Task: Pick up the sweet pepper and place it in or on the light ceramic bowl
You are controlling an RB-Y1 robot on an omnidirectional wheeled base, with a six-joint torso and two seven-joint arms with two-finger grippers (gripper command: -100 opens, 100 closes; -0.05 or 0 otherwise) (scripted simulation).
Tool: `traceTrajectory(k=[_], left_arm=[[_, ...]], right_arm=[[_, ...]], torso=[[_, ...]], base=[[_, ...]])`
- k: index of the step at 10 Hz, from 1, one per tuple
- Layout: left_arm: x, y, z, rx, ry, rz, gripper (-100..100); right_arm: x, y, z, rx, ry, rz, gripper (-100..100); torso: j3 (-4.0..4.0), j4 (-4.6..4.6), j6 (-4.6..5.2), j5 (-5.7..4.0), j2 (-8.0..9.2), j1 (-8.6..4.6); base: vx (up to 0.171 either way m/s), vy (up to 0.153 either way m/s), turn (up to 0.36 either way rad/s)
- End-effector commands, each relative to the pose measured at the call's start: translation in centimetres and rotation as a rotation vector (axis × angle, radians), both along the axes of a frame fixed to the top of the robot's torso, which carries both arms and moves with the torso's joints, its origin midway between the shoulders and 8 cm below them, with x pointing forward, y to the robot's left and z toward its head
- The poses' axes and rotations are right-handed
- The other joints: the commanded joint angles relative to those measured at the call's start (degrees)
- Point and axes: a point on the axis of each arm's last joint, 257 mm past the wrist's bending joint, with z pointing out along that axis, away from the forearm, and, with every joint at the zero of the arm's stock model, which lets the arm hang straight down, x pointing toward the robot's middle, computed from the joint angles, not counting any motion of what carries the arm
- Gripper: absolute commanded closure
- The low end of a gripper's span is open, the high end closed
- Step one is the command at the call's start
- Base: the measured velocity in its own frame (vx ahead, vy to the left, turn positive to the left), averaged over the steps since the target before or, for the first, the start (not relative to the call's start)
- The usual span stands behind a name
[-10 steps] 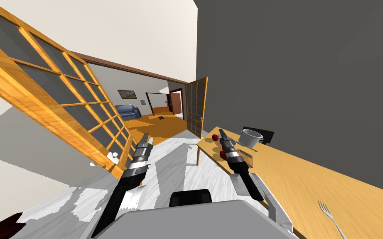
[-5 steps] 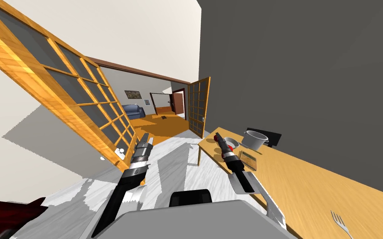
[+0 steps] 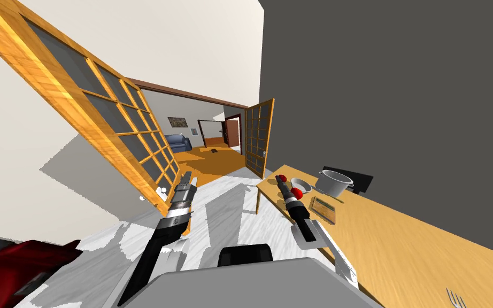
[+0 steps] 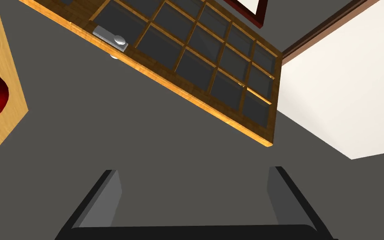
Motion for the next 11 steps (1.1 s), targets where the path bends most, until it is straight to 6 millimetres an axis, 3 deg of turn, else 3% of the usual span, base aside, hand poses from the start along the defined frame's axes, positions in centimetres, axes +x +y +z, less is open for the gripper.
traceTrajectory(k=[1, 2, 3, 5, 6, 7, 8, 10, 11], left_arm=[[0.0, 0.0, 0.0, 0.000, 0.000, 0.000, 0], [0.0, 0.0, 0.0, 0.000, 0.000, 0.000, 0], [0.0, 0.0, 0.0, 0.000, 0.000, 0.000, 0], [0.0, 0.0, 0.0, 0.000, 0.000, 0.000, 0], [0.0, 0.0, 0.0, 0.000, 0.000, 0.000, 0], [0.0, 0.0, 0.0, 0.000, 0.000, 0.000, 0], [0.0, 0.0, 0.0, 0.000, 0.000, 0.000, 0], [0.0, 0.0, 0.0, 0.000, 0.000, 0.000, 0], [0.0, 0.0, 0.0, 0.000, 0.000, 0.000, 0]], right_arm=[[0.2, -0.5, -2.8, -0.036, 0.072, -0.029, -100], [0.1, -1.2, -3.3, -0.064, 0.094, -0.054, -100], [0.2, -1.4, -5.6, -0.082, 0.148, -0.068, -100], [0.1, -2.1, -6.1, -0.115, 0.168, -0.094, -100], [0.0, -2.5, -8.5, -0.145, 0.227, -0.115, -100], [-0.2, -3.0, -8.8, -0.165, 0.242, -0.135, -100], [-0.4, -3.3, -10.6, -0.184, 0.287, -0.153, -100], [-0.7, -4.0, -11.4, -0.216, 0.314, -0.176, -100], [-1.3, -4.8, -13.9, -0.240, 0.381, -0.213, -100]], torso=[[0.00, 0.00, 0.00, 0.00, 0.00, 0.00], [0.00, 0.00, -0.02, 0.00, -0.01, -0.01], [-0.01, 0.00, 0.01, 0.00, -0.01, -0.01], [-0.01, 0.00, 0.00, 0.00, -0.03, -0.02], [-0.01, 0.00, 0.01, 0.01, -0.02, 0.01], [-0.01, -0.01, -0.01, 0.00, -0.01, 0.00], [-0.01, 0.00, 0.00, 0.00, -0.02, -0.01], [-0.02, -0.01, 0.01, 0.00, -0.04, -0.03], [-0.02, -0.01, 0.02, 0.00, -0.03, 0.00]], base=[[-0.008, -0.015, 0.112], [-0.004, -0.015, 0.073], [-0.001, -0.020, 0.124], [-0.002, -0.014, 0.029], [-0.002, -0.014, 0.109], [-0.002, -0.016, 0.083], [-0.001, -0.020, 0.150], [0.001, -0.015, 0.023], [0.000, -0.013, 0.148]])
